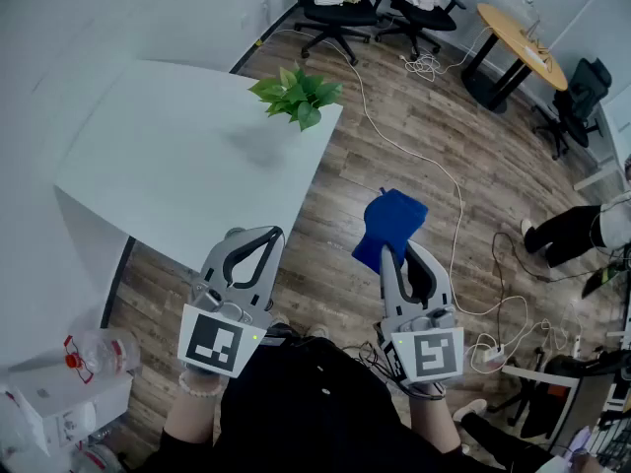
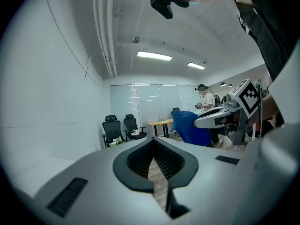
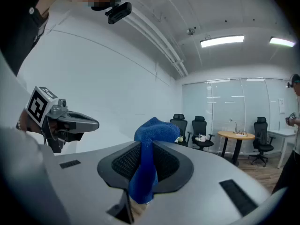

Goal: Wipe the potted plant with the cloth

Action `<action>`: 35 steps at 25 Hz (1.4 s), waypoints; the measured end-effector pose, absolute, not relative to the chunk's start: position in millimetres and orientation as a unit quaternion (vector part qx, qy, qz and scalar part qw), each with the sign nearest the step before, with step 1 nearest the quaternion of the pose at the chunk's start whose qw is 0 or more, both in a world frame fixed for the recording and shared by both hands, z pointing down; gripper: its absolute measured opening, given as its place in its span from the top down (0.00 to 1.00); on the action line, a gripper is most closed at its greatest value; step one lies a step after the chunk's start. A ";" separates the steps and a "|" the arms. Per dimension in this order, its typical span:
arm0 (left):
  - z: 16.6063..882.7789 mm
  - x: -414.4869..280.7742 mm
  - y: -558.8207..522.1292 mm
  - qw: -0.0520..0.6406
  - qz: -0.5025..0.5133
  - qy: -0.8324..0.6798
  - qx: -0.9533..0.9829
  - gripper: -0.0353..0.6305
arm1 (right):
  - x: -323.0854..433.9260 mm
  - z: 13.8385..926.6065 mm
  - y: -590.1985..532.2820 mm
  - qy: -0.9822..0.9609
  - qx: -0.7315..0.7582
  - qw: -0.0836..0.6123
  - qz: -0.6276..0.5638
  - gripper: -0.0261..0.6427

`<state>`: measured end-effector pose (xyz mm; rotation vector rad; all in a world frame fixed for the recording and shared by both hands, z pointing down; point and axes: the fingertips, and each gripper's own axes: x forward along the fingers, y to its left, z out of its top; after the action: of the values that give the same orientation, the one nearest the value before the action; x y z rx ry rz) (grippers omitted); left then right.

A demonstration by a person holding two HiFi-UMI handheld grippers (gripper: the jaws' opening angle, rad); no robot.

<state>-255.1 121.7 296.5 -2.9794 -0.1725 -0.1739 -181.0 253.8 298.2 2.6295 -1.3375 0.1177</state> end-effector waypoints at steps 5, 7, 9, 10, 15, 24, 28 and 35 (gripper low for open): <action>298.1 -251.9 123.7 0.075 -0.059 -0.056 -0.994 0.93 | -177.8 300.4 253.9 -0.455 0.884 0.096 0.040 0.82; 298.5 -251.4 124.8 0.075 -0.060 -0.055 -0.994 0.93 | -177.6 300.5 254.2 -0.456 0.884 0.096 0.040 0.82; 298.8 -250.7 126.3 0.074 -0.060 -0.054 -0.994 0.93 | -177.1 300.7 254.6 -0.458 0.883 0.097 0.039 0.82; 298.8 -249.9 127.2 0.075 -0.061 -0.054 -0.994 0.93 | -176.5 300.8 254.9 -0.459 0.882 0.097 0.039 0.82; 296.6 -245.8 135.1 0.077 -0.059 -0.052 -0.994 0.93 | -173.1 300.3 261.9 -0.460 0.882 0.093 0.040 0.82; 295.2 -239.0 162.0 0.077 -0.057 -0.038 -0.995 0.93 | -167.2 306.8 292.2 -0.463 0.877 0.116 0.046 0.82; 296.4 -239.1 175.3 0.074 -0.056 -0.031 -0.995 0.93 | -168.9 312.0 304.5 -0.472 0.871 0.126 0.049 0.82; 299.2 -238.5 192.9 0.078 -0.050 -0.026 -0.995 0.93 | -168.6 319.8 323.0 -0.465 0.874 0.127 0.054 0.82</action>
<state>-238.5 192.9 299.2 -2.9808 -0.0772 -0.1497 -168.6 323.0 319.8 2.5437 -1.3539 0.1584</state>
